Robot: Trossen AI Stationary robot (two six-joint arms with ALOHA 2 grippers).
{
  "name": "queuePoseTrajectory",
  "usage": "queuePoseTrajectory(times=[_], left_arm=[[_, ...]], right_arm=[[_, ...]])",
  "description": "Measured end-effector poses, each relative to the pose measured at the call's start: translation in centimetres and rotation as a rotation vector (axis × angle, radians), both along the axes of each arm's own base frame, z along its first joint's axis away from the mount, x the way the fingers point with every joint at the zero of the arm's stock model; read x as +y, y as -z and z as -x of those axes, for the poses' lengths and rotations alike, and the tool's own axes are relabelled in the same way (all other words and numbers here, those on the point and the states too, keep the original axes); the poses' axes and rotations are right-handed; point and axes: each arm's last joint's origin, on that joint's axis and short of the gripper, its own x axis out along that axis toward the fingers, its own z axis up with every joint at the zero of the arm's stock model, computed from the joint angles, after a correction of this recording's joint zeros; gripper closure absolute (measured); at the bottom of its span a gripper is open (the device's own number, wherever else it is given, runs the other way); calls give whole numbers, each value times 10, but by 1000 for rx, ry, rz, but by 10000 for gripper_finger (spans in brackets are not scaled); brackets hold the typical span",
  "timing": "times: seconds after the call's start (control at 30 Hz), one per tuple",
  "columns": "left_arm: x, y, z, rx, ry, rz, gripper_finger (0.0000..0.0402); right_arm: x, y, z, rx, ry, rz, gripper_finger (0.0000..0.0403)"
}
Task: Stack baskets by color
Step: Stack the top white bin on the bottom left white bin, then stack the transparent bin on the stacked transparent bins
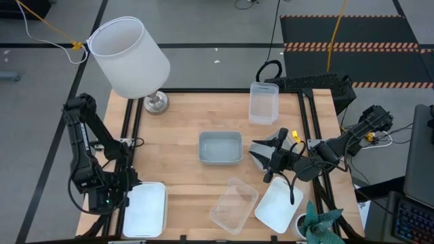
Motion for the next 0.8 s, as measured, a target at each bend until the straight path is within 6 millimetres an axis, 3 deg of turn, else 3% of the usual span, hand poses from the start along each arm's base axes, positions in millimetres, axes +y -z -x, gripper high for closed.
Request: queuePoseTrajectory(times=[0.17, 0.53, 0.8], left_arm=[[0, 0, 0, 0, 13, -6, 377], [0, 0, 0, 0, -17, 9, 257], [1, -1, -5, 19, -87, 54, 261]], right_arm=[[0, 0, 0, 0, 0, 0, 234], [0, 0, 0, 0, 0, 0, 234], [0, 0, 0, -1, 0, -2, 234]])
